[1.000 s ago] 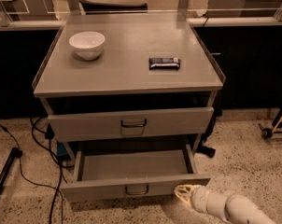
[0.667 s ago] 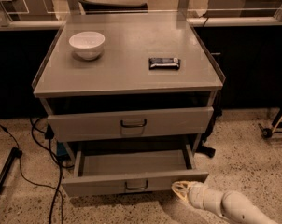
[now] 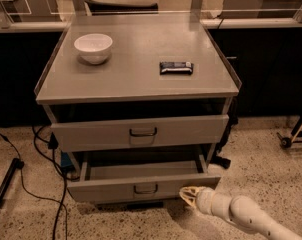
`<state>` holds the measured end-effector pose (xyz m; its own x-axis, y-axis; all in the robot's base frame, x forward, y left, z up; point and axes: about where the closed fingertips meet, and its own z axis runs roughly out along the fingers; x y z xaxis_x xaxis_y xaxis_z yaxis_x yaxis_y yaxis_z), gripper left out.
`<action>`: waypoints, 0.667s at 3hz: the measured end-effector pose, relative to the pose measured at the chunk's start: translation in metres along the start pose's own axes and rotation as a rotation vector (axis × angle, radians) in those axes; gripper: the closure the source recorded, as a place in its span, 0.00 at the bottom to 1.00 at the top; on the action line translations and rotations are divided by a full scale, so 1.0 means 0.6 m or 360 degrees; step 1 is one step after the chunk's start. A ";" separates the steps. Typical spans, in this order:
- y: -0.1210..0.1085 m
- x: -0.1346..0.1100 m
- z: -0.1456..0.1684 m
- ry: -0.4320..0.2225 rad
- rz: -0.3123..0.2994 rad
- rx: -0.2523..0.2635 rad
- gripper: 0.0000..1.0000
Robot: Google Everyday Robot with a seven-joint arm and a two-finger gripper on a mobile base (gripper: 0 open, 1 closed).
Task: Close middle drawer
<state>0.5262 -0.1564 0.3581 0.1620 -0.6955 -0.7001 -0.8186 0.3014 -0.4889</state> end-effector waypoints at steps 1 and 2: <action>-0.022 -0.007 0.026 0.0005 -0.0043 -0.0001 1.00; -0.042 -0.014 0.058 0.0031 -0.0096 -0.0021 1.00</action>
Offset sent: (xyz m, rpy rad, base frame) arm 0.0658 0.0342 0.0004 -0.1000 -0.0366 0.0528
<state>0.5646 -0.1355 0.3584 0.2004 -0.7247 -0.6593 -0.8148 0.2503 -0.5229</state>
